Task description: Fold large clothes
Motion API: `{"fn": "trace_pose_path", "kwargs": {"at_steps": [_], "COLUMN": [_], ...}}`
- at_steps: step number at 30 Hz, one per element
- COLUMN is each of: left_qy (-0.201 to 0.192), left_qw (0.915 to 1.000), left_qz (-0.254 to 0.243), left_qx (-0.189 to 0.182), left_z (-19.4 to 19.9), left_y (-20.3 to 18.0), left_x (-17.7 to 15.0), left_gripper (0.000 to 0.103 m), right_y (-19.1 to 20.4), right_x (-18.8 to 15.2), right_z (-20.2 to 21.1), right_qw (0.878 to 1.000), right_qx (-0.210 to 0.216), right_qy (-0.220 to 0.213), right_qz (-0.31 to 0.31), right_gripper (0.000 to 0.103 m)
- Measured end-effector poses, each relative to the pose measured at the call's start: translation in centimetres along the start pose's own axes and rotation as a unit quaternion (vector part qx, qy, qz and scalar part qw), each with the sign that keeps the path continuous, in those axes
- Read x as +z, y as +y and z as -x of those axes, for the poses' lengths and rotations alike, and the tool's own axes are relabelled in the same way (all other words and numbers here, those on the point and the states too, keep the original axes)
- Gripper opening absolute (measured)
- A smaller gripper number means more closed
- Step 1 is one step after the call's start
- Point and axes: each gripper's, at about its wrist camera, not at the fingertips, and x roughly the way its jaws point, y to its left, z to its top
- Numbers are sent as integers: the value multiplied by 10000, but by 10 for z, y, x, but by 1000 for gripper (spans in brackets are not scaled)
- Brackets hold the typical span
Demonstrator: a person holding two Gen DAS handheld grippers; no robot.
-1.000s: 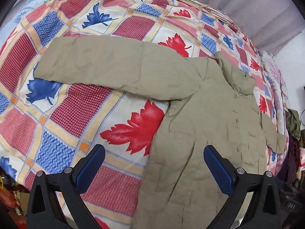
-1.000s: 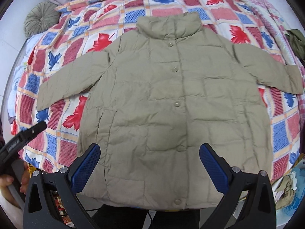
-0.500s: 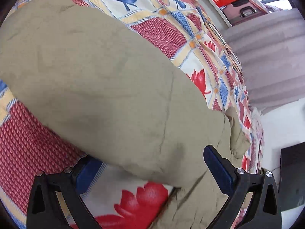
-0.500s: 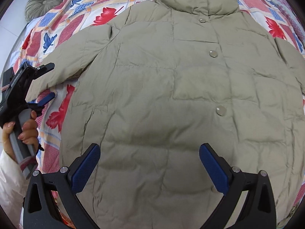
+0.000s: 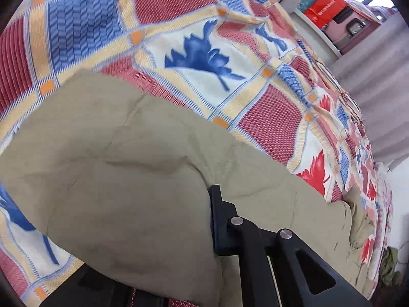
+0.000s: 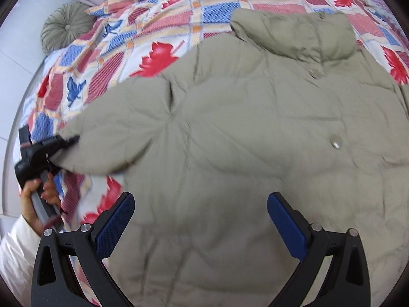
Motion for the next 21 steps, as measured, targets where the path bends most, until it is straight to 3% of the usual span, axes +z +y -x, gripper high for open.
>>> {"fn": "trace_pose_path", "kwargs": {"at_steps": [1,2,3,4,5,9,11,17,21], "left_qy": [-160,-295,-427,-538,-654,-986,-1008,-799,-466], "left_qw": [9995,9985,9968,9948,9919,9766,9689,9441,9296], "left_qz": [-249,-456,-670,-868,-1084,-1907,-2231,-2958,-3331], "left_qx": [50,60,56,41,9,-106,-350,-1216,-1506], "left_z": [13,28,43,54,67,104,114,118,95], "left_y": [-10,-15,-23,-33,-44,-96,-126,-231,-295], "left_x": [1,-3,-5,-6,-8,-22,-31,-75,-115], "left_gripper": [10,10,10,10,10,10,10,10,10], "right_y": [2,5,8,12,15,24,29,32,20], "right_x": [5,12,18,23,29,38,35,25,24], "right_z": [-4,-8,-14,-22,-32,-63,-80,-107,-102], "right_qw": [9999,9997,9993,9991,9984,9912,9866,9822,9720], "right_qx": [67,176,289,353,476,1169,1427,1596,1969], "right_qy": [-56,-123,-150,-65,46,147,285,557,777], "right_qz": [-70,-146,-197,-228,-311,-609,-731,-824,-1024], "right_gripper": [100,79,36,20,15,15,15,15,15]}}
